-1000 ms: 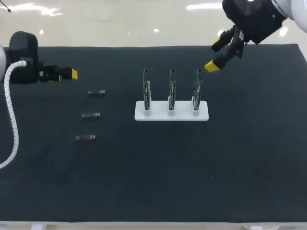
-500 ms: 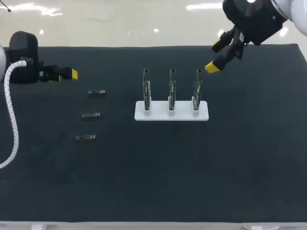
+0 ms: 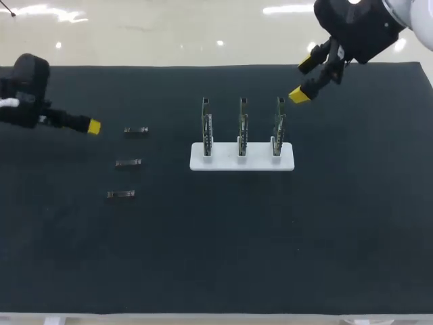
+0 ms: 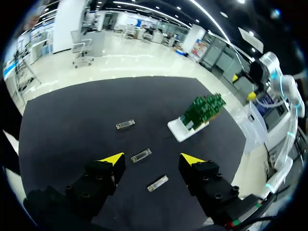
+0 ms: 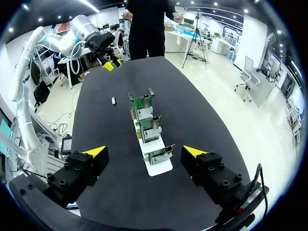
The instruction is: Pick up the optical module with the left hand, and insert it into the network port with the right hand.
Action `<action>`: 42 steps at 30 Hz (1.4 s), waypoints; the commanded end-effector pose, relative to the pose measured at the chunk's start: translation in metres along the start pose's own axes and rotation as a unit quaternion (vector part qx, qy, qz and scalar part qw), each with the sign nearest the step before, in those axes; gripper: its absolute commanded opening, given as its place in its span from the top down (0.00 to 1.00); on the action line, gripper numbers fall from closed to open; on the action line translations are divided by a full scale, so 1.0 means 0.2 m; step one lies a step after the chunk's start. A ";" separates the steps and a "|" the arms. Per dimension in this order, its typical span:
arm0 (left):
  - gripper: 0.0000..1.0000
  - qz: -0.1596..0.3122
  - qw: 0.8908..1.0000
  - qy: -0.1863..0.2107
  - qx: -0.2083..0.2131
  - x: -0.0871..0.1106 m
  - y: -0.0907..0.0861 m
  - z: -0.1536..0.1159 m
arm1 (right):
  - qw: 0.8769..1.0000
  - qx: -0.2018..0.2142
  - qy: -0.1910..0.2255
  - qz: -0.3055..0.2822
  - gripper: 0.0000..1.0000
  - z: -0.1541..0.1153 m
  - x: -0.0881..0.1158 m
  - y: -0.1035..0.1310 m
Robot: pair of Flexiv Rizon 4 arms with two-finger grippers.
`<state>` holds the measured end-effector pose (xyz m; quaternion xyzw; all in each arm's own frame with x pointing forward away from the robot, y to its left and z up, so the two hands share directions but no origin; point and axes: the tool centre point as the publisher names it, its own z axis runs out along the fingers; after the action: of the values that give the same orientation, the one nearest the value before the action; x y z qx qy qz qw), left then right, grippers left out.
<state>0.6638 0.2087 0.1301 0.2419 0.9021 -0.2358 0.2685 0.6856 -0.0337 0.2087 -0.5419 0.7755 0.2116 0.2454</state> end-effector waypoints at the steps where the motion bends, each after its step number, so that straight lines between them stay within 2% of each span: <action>1: 0.00 0.104 0.992 0.058 0.045 0.07 0.04 -0.08 | 1.000 0.001 -0.001 0.000 0.00 0.00 0.00 0.00; 4: 0.00 0.172 0.981 0.084 0.033 0.13 0.05 -0.06 | 1.000 0.001 -0.001 0.000 0.00 0.00 0.00 0.00; 11: 0.00 0.283 0.952 0.114 0.011 0.19 0.04 -0.03 | 1.000 0.001 -0.001 0.000 0.00 0.00 0.00 0.00; 13: 0.00 0.332 0.938 0.095 -0.003 0.21 0.04 0.00 | 1.000 0.001 -0.001 0.000 0.00 0.00 0.00 0.00; 15: 0.00 0.367 0.924 0.111 -0.007 0.23 0.04 0.02 | 1.000 0.001 -0.001 0.000 0.00 0.00 0.00 0.00; 17: 0.00 0.406 0.907 0.112 -0.009 0.24 0.03 0.03 | 1.000 0.001 -0.001 0.000 0.00 0.00 0.00 0.00; 21: 0.00 0.460 0.878 0.134 -0.006 0.25 0.01 0.05 | 1.000 0.001 -0.001 0.000 0.00 0.00 0.00 0.00; 24: 0.00 0.507 0.849 0.149 -0.004 0.26 0.00 0.06 | 1.000 0.001 -0.001 0.000 0.00 0.00 0.00 0.00; 25: 0.00 0.512 0.848 0.141 -0.005 0.27 -0.01 0.07 | 1.000 0.001 -0.001 0.000 0.00 0.00 0.00 0.00; 26: 0.00 0.517 0.843 0.151 -0.005 0.28 -0.01 0.09 | 1.000 0.001 -0.001 0.000 0.00 0.00 0.00 0.00; 27: 0.00 0.532 0.832 0.159 -0.004 0.28 -0.02 0.09 | 1.000 0.001 -0.001 0.000 0.00 0.00 0.00 0.00; 29: 0.00 0.542 0.822 0.174 -0.001 0.27 -0.02 0.09 | 1.000 0.001 -0.001 0.000 0.00 0.00 0.00 0.00; 42: 0.00 0.544 0.821 0.171 0.005 0.28 -0.03 0.10 | 1.000 0.001 -0.001 0.000 0.00 0.00 0.00 0.00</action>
<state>0.6253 0.2114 0.0838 0.7305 0.6546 -0.0101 0.1946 0.6856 -0.0336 0.2087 -0.5419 0.7755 0.2116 0.2454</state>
